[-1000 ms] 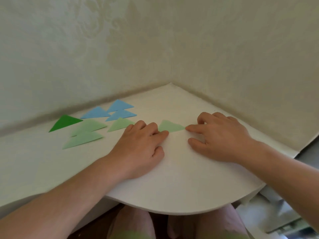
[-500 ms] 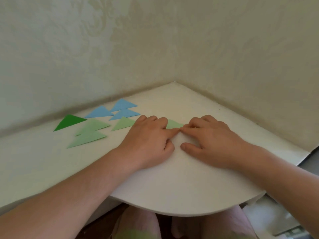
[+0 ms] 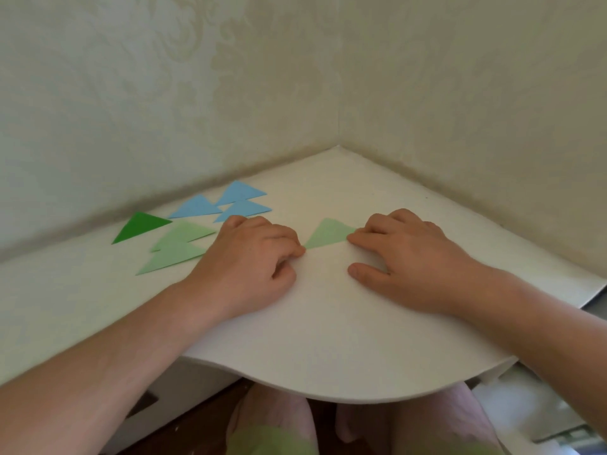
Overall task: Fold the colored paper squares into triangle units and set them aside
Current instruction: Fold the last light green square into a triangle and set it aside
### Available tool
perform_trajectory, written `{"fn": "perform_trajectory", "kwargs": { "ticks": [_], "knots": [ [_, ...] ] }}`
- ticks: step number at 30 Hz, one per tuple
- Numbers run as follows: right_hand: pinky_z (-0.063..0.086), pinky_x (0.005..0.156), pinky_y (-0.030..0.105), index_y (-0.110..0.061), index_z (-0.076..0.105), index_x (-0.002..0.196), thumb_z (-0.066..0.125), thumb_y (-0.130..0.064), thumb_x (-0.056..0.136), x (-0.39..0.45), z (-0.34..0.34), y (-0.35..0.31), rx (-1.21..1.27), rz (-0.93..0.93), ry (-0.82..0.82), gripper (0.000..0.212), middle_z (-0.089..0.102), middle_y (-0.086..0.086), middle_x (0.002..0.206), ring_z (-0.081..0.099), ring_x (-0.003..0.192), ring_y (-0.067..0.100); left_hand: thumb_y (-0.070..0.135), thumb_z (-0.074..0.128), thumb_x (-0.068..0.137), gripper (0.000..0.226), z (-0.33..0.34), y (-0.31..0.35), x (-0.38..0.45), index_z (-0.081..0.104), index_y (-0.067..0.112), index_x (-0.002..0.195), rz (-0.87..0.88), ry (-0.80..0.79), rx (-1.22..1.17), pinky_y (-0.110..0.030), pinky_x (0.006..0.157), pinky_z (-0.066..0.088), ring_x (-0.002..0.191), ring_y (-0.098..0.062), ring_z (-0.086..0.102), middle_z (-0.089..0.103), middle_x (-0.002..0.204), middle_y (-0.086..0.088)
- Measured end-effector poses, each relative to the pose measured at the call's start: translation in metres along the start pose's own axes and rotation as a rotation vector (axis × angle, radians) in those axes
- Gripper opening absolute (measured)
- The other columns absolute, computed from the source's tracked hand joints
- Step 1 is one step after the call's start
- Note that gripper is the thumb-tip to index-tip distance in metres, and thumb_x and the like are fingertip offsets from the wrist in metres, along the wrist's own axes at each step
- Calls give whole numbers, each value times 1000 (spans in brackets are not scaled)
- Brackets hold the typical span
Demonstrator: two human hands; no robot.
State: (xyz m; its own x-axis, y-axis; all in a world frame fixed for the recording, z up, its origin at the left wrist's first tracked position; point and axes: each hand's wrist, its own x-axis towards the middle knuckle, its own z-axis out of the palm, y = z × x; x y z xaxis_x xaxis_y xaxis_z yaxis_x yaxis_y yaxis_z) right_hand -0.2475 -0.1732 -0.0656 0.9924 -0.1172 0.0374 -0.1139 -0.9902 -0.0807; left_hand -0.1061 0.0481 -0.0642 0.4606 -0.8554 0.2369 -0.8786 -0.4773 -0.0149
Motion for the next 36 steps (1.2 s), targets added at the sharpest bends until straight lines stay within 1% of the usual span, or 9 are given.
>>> {"fn": "perform_trajectory", "kwargs": {
  "ticks": [4,8,14,17,21,23,26,33,36],
  "knots": [
    [36,103,42,-40,44,143,23,-72,92,0,-1,0,-8,-15,-3,64,39,-20,136,32,129,15,42,37,90,45,10,-2,-5,71,29,115,18,36,-35,-40,98,42,119,-16,56,62,133,18],
    [36,103,43,-43,39,146,16,-77,90,6,-4,2,-29,-22,-43,70,29,-21,147,29,132,16,67,31,91,63,9,3,-7,60,28,130,32,-114,-109,-40,116,31,138,-12,38,45,153,18],
    [40,98,45,-47,48,140,14,-74,91,28,-7,11,56,-38,-54,65,37,-24,139,33,120,17,71,33,93,63,3,27,-11,57,35,138,110,-82,-100,-39,113,30,133,-13,37,50,144,18],
    [46,95,48,-47,60,112,16,-71,95,40,-5,15,136,-63,15,53,54,-27,122,46,112,17,67,40,95,56,0,39,-9,59,34,135,200,-79,-156,-40,109,34,127,-15,43,55,139,18],
    [47,97,47,-50,62,105,36,-71,85,51,2,22,165,-78,38,39,57,-30,120,51,111,15,49,56,96,35,-1,30,-2,72,28,119,254,48,-331,-30,101,41,110,-10,57,70,114,14],
    [46,100,44,-51,65,112,41,-68,86,51,2,21,214,-96,46,39,55,-30,124,46,113,14,47,57,92,34,-1,12,2,74,29,116,183,81,-305,-28,101,40,112,-10,56,68,118,15],
    [44,99,39,-54,69,117,51,-54,96,53,5,21,251,-124,67,28,54,-30,125,40,110,13,51,55,93,39,2,-1,2,70,33,125,187,-47,-192,-29,106,37,120,-11,53,62,131,18],
    [41,86,11,-38,75,110,60,-25,101,34,-1,19,591,-40,232,22,66,-26,114,60,105,0,58,39,98,48,3,8,-5,57,31,133,199,-80,-89,-32,116,29,137,-16,35,39,156,13],
    [40,96,19,-34,74,118,56,-33,100,5,-4,22,418,-46,232,25,64,-23,123,58,112,7,59,38,99,49,2,14,-3,43,31,140,169,-154,-151,-34,115,30,136,-12,33,45,147,15]
  ]
}}
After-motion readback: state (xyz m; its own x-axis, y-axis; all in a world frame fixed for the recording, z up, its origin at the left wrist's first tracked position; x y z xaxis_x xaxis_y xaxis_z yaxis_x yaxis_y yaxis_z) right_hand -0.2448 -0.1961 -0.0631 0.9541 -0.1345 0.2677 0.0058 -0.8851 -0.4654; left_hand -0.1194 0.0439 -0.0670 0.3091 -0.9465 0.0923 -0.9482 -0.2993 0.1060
